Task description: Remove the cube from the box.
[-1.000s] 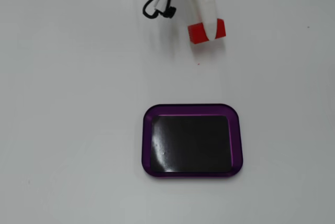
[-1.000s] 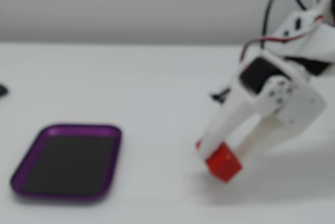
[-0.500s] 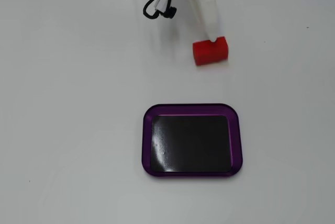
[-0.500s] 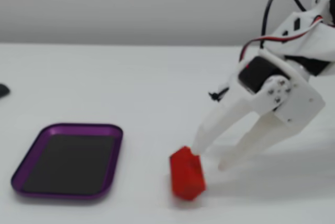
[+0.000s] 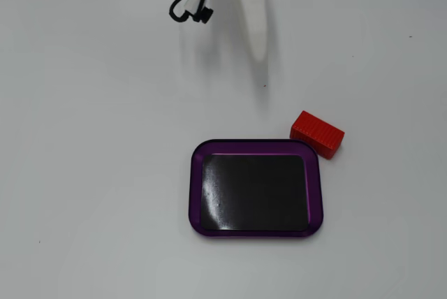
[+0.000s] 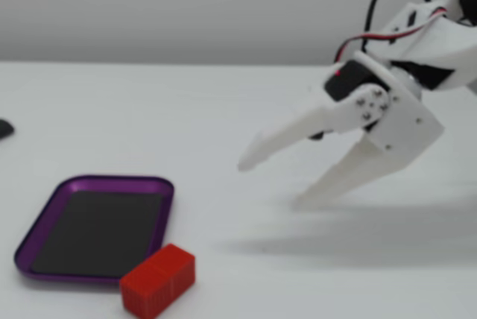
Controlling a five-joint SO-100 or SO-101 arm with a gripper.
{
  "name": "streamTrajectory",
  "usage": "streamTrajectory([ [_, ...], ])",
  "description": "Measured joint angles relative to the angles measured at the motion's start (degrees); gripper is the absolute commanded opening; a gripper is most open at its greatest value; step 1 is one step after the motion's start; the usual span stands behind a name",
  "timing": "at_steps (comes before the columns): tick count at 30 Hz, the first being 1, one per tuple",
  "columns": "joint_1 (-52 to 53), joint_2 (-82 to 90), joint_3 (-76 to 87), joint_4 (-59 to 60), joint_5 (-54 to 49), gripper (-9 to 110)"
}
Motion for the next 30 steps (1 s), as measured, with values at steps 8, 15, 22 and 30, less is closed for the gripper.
streamTrajectory([
  [8, 4.4, 10.4, -15.7, 13.6, 0.0, 22],
  [15, 5.4, 28.8, -7.5, 14.2, 0.0, 22],
  [22, 6.2, 47.5, 10.9, 13.6, 0.0, 22],
  [30, 6.1, 51.9, 21.3, 13.4, 0.5, 22],
])
